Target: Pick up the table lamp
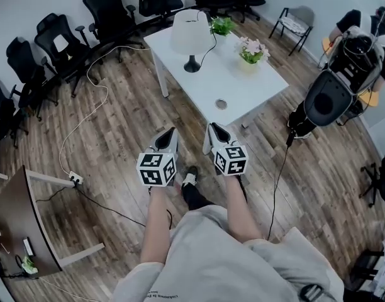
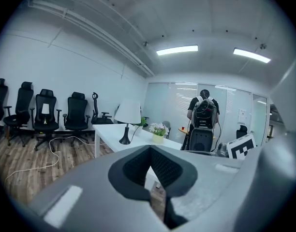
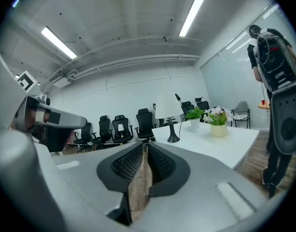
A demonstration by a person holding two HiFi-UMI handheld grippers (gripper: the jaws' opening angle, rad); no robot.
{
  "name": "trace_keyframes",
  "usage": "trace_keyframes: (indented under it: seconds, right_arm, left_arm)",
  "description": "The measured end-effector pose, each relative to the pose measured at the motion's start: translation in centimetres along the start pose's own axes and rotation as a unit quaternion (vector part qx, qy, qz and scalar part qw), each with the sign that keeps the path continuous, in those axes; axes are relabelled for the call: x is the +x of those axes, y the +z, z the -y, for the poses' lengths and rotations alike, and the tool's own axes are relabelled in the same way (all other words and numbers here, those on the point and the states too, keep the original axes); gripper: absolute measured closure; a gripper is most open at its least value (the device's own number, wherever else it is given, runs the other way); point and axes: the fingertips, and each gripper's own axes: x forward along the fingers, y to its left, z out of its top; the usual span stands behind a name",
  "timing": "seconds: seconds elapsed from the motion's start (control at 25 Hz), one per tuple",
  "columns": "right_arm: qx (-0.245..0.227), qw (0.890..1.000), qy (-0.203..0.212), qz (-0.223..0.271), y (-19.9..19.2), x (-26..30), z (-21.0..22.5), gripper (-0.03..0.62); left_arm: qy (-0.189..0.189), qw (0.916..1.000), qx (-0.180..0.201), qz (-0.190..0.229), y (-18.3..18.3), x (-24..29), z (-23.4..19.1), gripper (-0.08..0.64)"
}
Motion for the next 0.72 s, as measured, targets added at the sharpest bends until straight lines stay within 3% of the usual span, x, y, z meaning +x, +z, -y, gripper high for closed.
trace_keyframes:
  seconds: [0.4, 0.72]
  right_arm:
    - [-0.003, 1.000, -0.006, 0.004, 4.0, 12.3, 1.0, 0.518]
    - [-0.010, 0.999, -0.038, -0.012, 5.9, 18.5, 5.2, 0.514]
  left_arm:
    - [0.008, 0.9999, -0.015, 0.000, 5.5, 7.8, -10.0, 0.560]
    - [-0.024, 0.9989, 0.024, -0.031, 7.7, 15.2, -12.5, 0.560]
